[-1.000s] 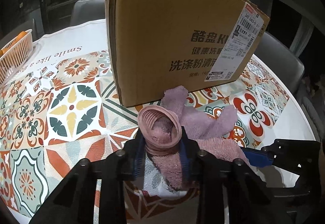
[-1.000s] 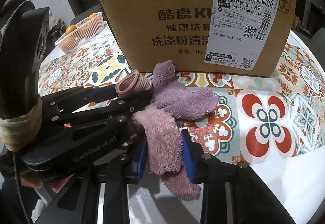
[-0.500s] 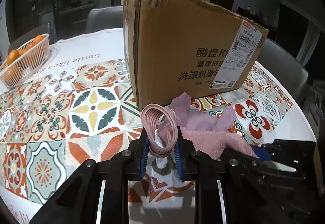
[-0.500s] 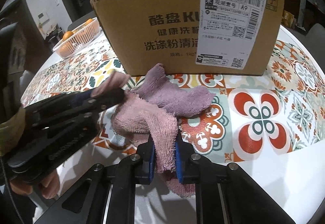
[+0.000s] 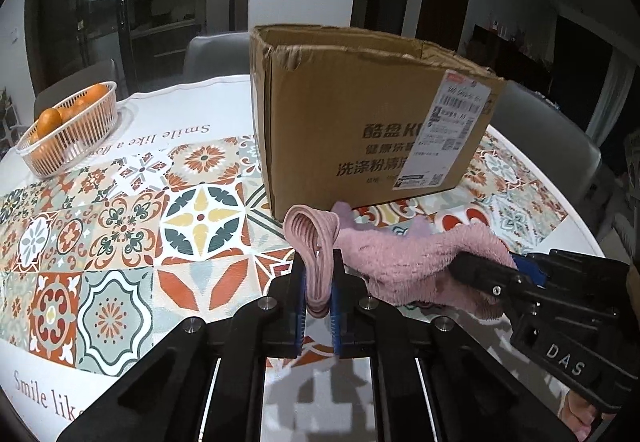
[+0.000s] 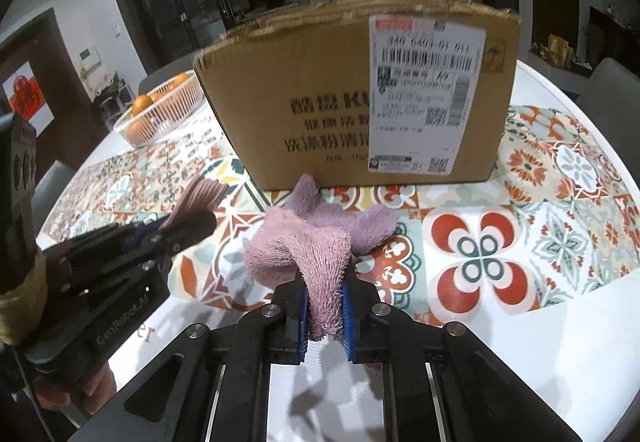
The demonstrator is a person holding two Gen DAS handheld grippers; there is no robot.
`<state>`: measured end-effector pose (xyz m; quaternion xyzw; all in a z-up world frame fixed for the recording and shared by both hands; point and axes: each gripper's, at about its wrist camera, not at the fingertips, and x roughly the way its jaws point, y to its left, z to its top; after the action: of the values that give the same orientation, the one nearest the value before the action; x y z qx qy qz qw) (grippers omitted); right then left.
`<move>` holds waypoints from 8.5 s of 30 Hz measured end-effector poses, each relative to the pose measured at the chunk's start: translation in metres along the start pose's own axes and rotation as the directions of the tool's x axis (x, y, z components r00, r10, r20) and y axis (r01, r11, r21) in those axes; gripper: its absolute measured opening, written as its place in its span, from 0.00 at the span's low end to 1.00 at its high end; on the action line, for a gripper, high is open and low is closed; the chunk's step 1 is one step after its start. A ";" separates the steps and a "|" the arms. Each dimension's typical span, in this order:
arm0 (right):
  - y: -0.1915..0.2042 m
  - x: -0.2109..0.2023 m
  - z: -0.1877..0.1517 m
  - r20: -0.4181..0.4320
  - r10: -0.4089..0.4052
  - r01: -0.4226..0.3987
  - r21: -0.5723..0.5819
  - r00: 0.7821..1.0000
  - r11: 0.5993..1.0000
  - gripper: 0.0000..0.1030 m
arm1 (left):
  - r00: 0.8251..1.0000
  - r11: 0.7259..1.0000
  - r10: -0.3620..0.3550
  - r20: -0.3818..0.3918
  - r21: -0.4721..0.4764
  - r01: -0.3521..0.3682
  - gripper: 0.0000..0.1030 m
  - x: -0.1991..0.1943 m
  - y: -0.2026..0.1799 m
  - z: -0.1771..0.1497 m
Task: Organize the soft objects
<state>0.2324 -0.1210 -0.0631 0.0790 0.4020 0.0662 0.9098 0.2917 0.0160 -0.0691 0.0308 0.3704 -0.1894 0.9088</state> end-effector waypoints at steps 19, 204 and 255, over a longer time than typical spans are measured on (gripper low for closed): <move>-0.001 -0.070 0.011 0.151 0.013 -0.012 -0.011 0.988 1.000 0.14 | 0.992 0.999 0.038 0.120 -0.017 -0.036 0.11 -0.066 -0.024 0.005; -0.018 -0.242 -0.030 0.402 -0.136 0.157 -0.020 0.906 0.987 0.71 | 0.843 0.936 0.344 0.412 -0.083 -0.342 0.96 -0.225 -0.113 -0.034; -0.020 -0.260 -0.046 0.423 -0.151 0.170 -0.008 0.893 0.985 0.73 | 0.837 0.944 0.320 0.443 -0.070 -0.323 1.00 -0.244 -0.126 -0.045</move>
<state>0.0255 -0.1839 0.0903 0.0376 0.1999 -0.0189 0.9789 0.0567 -0.0134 0.0762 0.0513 0.1395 -0.0377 0.9882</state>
